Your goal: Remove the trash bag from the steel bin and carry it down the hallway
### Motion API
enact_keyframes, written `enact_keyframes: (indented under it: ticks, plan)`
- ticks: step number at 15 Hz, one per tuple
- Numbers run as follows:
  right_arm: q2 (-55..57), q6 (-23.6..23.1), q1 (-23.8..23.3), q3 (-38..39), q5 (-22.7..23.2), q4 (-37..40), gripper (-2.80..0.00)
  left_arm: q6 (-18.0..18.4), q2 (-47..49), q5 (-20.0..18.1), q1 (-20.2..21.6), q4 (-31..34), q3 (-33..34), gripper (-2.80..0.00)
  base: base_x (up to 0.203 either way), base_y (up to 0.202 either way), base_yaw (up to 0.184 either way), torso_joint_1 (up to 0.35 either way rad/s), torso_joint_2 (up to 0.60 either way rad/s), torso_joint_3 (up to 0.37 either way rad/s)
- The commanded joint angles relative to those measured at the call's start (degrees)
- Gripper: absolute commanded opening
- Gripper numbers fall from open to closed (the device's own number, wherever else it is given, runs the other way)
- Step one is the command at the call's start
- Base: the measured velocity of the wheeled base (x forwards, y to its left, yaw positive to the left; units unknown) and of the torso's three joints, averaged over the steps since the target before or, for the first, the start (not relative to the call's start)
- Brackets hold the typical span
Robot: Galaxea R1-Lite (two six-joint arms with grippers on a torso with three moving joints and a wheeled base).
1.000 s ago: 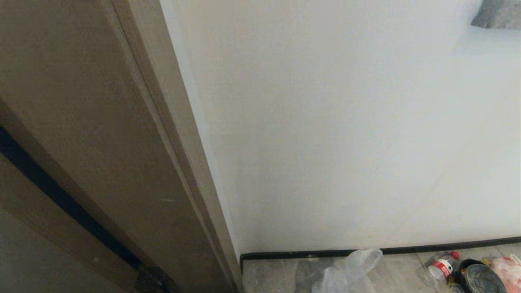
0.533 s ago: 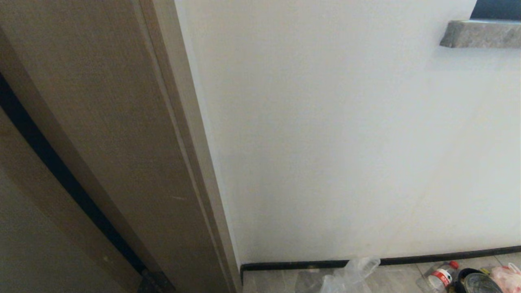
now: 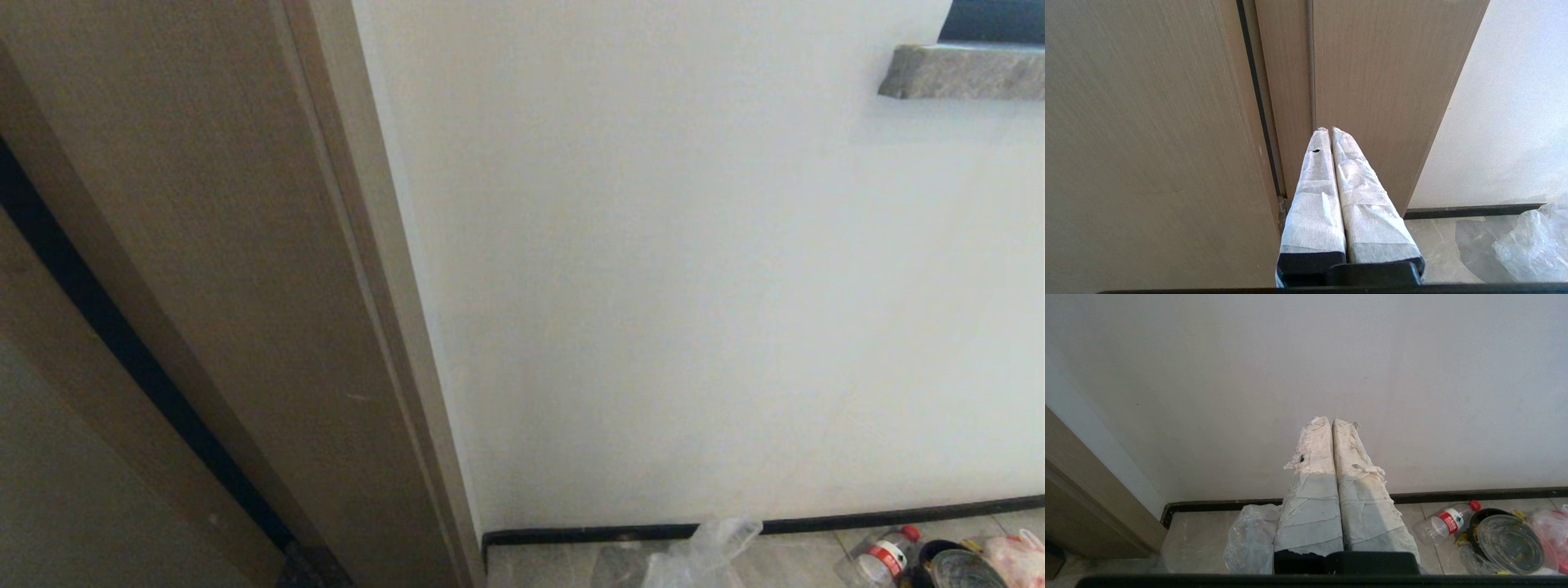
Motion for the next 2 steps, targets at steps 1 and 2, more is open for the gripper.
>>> enact_keyframes:
  ticks: [1, 2]
  plan:
    - [0.0, 0.0, 0.0, 0.2, 0.1, 0.0, -2.80, 0.0, 0.0, 0.0, 0.0, 0.0, 0.0, -2.80, 0.000, 0.000, 0.000, 0.000, 0.00, 0.000]
    - [0.0, 0.0, 0.0, 0.2, 0.1, 0.0, -2.80, 0.0, 0.0, 0.0, 0.0, 0.0, 0.0, -2.80, 0.000, 0.000, 0.000, 0.000, 0.00, 0.000]
